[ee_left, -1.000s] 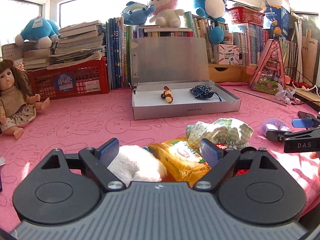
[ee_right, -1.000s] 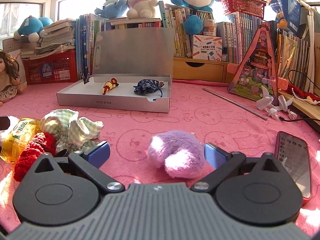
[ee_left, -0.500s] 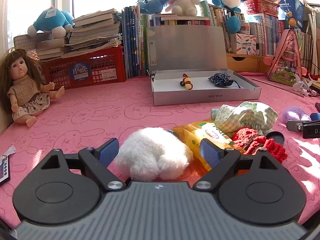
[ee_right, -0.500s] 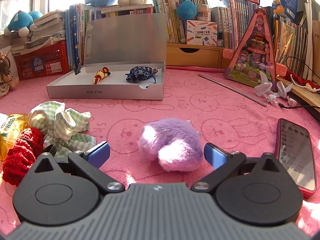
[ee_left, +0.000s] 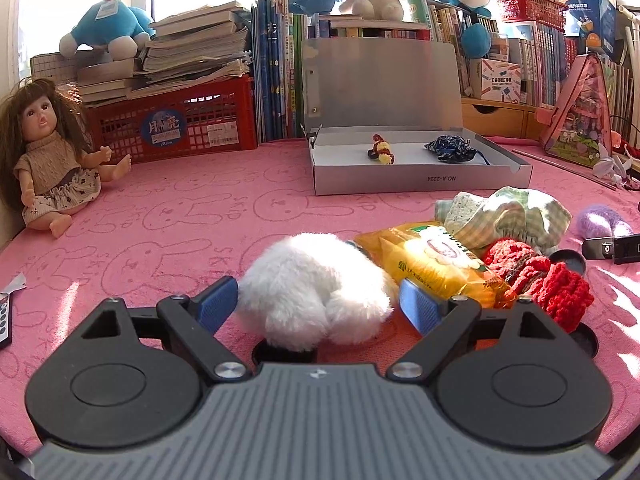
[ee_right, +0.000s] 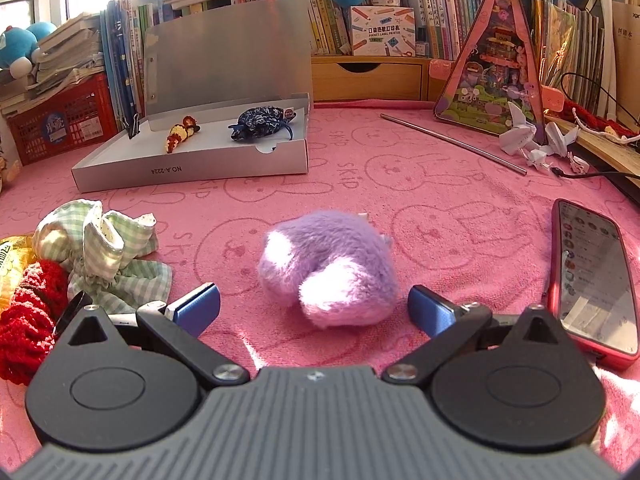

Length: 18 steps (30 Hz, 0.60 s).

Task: Organize objects
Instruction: 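Approach the white plush with the left tool while the right tool approaches the lilac plush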

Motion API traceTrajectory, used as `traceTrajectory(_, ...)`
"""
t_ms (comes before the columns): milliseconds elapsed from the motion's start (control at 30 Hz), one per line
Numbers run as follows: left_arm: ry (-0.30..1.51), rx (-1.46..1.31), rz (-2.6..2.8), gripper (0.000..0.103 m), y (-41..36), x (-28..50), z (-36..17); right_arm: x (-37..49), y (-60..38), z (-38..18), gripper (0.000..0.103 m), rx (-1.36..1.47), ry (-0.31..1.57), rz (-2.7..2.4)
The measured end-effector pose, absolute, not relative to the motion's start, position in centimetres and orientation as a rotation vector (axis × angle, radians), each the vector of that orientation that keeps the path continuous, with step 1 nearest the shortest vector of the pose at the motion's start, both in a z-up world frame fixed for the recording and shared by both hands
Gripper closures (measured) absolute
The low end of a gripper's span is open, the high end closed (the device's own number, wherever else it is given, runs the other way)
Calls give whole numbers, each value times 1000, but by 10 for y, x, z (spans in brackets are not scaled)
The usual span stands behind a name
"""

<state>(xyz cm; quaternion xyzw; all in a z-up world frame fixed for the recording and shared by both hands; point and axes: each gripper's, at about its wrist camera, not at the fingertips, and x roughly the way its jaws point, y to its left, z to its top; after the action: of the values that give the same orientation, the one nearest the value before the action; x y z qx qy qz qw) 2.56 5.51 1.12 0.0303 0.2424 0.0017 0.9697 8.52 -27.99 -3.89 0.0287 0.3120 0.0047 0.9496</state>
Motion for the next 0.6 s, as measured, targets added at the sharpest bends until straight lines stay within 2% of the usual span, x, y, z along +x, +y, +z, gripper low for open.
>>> traceTrajectory(600,492,71,11,12,56,40,9,98,-271,-39,0,-27,648,-8)
